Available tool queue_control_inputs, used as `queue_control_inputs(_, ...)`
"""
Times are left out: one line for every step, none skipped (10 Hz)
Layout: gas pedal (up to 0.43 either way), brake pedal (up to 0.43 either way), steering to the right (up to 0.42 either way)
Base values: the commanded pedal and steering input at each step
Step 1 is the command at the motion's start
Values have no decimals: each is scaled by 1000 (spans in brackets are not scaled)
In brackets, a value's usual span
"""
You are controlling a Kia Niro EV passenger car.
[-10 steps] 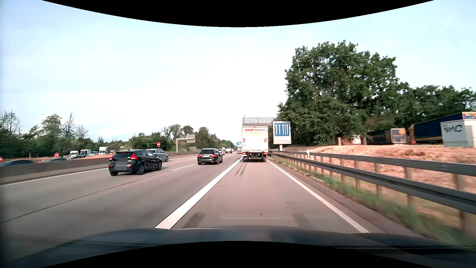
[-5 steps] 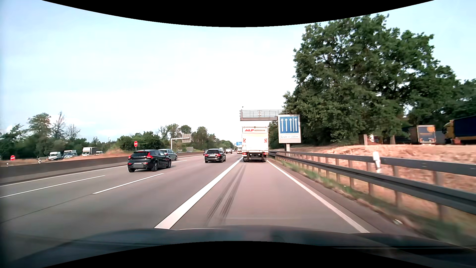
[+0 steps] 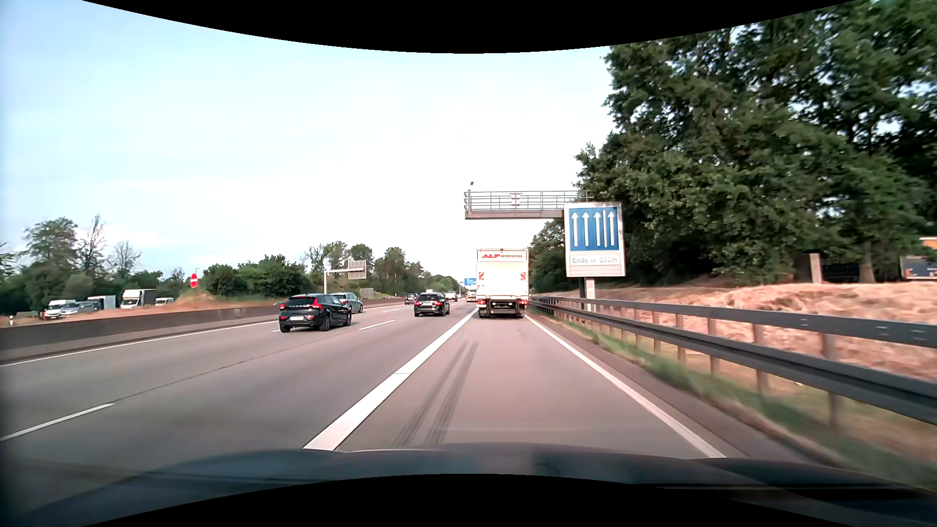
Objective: Follow the waypoints while adhering to traffic rules and regulations
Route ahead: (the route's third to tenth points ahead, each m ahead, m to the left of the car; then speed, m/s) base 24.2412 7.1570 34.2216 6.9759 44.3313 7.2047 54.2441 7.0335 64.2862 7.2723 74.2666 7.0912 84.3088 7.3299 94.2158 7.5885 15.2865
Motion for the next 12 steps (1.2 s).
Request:
queue_control_inputs(79,0,-5)
queue_control_inputs(79,0,-5)
queue_control_inputs(79,0,-5)
queue_control_inputs(79,0,-5)
queue_control_inputs(79,0,-5)
queue_control_inputs(79,0,-6)
queue_control_inputs(79,0,-7)
queue_control_inputs(79,0,-7)
queue_control_inputs(79,0,-7)
queue_control_inputs(79,0,-7)
queue_control_inputs(79,0,-6)
queue_control_inputs(79,0,-5)
